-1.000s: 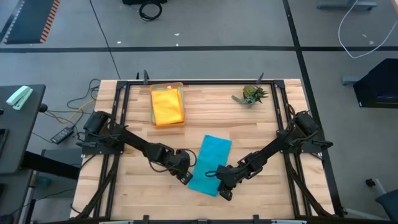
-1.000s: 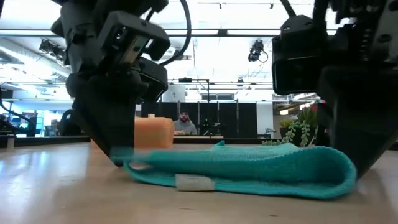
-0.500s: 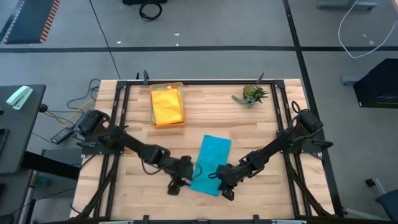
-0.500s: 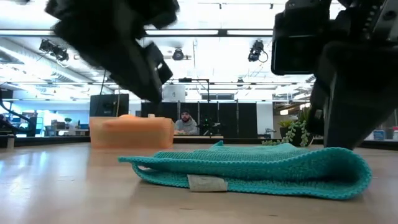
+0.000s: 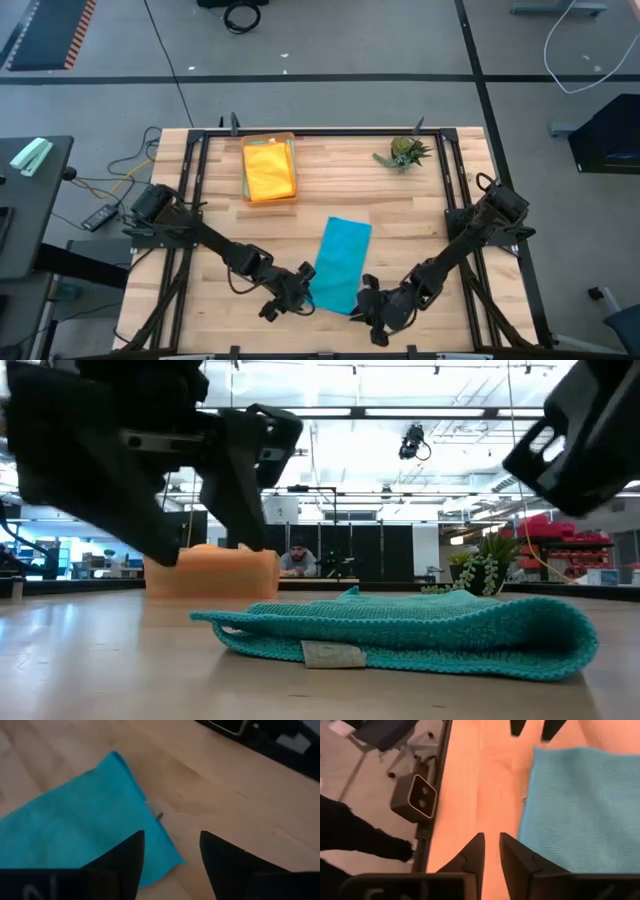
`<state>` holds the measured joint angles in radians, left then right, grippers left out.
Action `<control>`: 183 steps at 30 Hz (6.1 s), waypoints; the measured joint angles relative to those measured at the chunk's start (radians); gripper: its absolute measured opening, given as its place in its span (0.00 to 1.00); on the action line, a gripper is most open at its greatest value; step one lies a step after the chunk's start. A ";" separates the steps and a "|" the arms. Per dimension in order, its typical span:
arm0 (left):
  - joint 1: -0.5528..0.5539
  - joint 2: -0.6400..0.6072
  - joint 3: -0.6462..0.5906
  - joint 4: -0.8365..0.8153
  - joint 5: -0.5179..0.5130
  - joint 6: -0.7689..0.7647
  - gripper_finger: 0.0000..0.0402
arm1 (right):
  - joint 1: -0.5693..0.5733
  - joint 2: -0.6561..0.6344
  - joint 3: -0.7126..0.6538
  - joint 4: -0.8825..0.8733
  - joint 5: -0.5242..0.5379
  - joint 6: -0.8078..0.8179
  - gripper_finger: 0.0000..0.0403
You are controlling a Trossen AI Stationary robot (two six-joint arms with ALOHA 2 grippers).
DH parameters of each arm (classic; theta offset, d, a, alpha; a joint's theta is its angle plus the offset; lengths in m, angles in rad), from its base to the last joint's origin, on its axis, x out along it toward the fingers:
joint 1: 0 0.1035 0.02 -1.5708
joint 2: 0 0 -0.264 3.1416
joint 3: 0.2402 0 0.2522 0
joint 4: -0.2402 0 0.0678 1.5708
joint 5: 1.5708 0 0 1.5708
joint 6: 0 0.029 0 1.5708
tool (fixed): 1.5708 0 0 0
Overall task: Fold microfiber towels
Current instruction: Fold the blue microfiber cloth
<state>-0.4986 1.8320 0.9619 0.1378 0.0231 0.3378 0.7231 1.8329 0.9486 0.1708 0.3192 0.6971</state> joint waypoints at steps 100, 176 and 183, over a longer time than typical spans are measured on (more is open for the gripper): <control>0.165 -0.105 0.000 0.028 0.143 -0.731 0.01 | -0.009 -0.385 -0.225 -0.244 0.121 0.394 0.01; 0.022 -0.105 -0.151 0.225 0.019 -1.188 0.01 | -0.053 -0.123 -0.113 -0.015 0.001 0.423 0.01; 0.043 -0.105 -0.095 0.079 -0.057 -1.183 0.01 | -0.097 -0.089 -0.043 -0.093 0.007 0.403 0.01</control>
<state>-0.4553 1.7271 0.8671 0.2168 -0.0336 -0.8449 0.6260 1.7440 0.9054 0.0782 0.3266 1.1000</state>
